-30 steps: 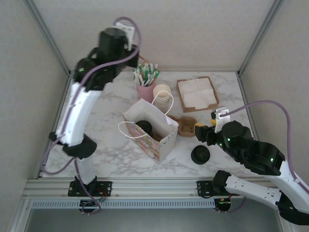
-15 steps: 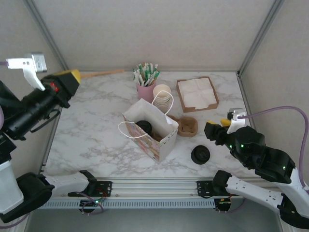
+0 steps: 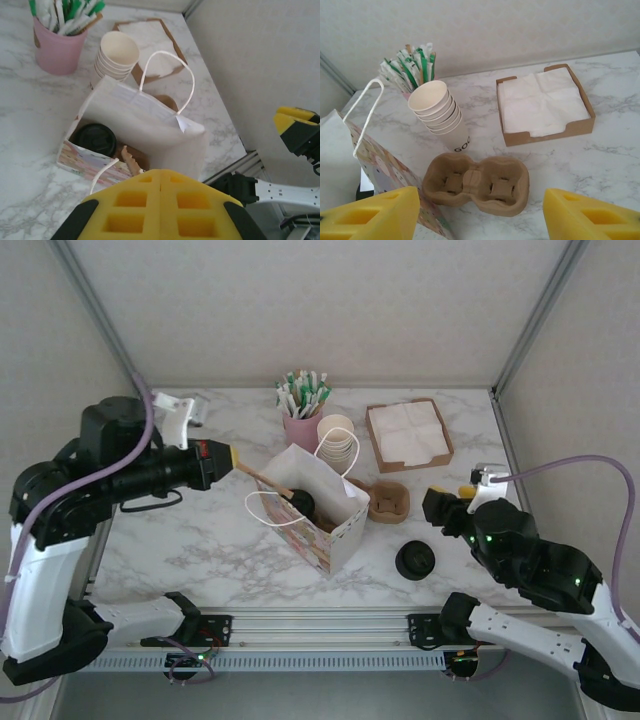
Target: Pack the takeout coffee
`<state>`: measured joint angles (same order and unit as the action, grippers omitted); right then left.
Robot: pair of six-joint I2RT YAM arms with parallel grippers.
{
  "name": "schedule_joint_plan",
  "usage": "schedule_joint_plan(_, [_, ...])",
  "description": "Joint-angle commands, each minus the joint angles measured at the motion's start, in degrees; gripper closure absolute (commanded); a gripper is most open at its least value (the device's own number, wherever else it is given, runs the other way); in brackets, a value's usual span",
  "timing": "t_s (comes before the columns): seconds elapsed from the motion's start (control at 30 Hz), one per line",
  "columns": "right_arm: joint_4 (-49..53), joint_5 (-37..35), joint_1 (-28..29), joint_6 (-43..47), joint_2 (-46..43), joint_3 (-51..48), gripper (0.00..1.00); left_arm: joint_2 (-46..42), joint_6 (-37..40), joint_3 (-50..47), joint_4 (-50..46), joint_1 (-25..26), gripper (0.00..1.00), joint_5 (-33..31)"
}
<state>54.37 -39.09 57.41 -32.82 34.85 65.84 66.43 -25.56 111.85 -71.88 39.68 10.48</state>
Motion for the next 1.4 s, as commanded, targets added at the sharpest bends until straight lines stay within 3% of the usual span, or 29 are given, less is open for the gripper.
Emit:
schedule_joint_plan(0.0, [1.9, -1.5, 0.3, -2.3, 0.4, -1.2, 0.33, 1.8, -0.7, -1.6, 3.3, 1.1, 1.00, 3.6])
schedule_joint_plan(0.27, [8.0, 1.1, 0.3, -5.2, 0.9, -1.6, 0.31, 7.5, 0.1, -3.7, 7.1, 6.0, 1.00, 1.3])
schedule_joint_plan(0.47, [11.9, 1.5, 0.3, -6.7, 1.7, -1.3, 0.30, 13.8, 1.8, -0.2, 5.3, 10.2, 1.00, 0.1])
schedule_joint_plan(0.63, [12.2, 1.6, 0.3, -6.8, 1.5, -1.6, 0.30, 15.5, 3.8, -0.5, 5.2, 11.2, 1.00, -0.7])
schedule_joint_plan(0.87, [12.4, 1.6, 0.3, -6.5, 2.1, -2.2, 0.29, 15.8, 6.0, -3.2, 4.9, 11.3, 0.93, -9.1])
schedule_joint_plan(0.9, [12.6, 1.4, 0.3, -6.6, 1.9, -2.3, 0.29, 16.2, 6.0, -3.4, 4.8, 11.3, 0.88, -9.6])
schedule_joint_plan(0.93, [12.8, 1.1, 0.3, -6.5, 1.8, -2.4, 0.28, 16.7, 6.0, -3.0, 4.5, 11.3, 0.74, -9.9])
schedule_joint_plan(1.0, [12.8, 1.2, 0.3, -6.3, 1.7, -2.0, 0.28, 17.1, 6.9, -2.4, 4.3, 11.3, 0.36, -10.3])
schedule_joint_plan(1.07, [13.2, 1.5, 0.3, -6.1, 1.7, -1.6, 0.27, 16.8, 7.0, -2.4, 5.0, 11.3, 0.09, -12.9])
schedule_joint_plan(1.1, [13.4, 1.1, 0.3, -6.1, 1.7, -1.8, 0.26, 16.6, 6.8, -2.1, 5.2, 11.3, 0.02, -14.1])
schedule_joint_plan(1.37, [12.5, 0.7, 0.3, -4.7, 2.7, -1.6, 0.24, 12.8, 6.4, -1.7, 6.4, 11.2, 0.00, -18.5])
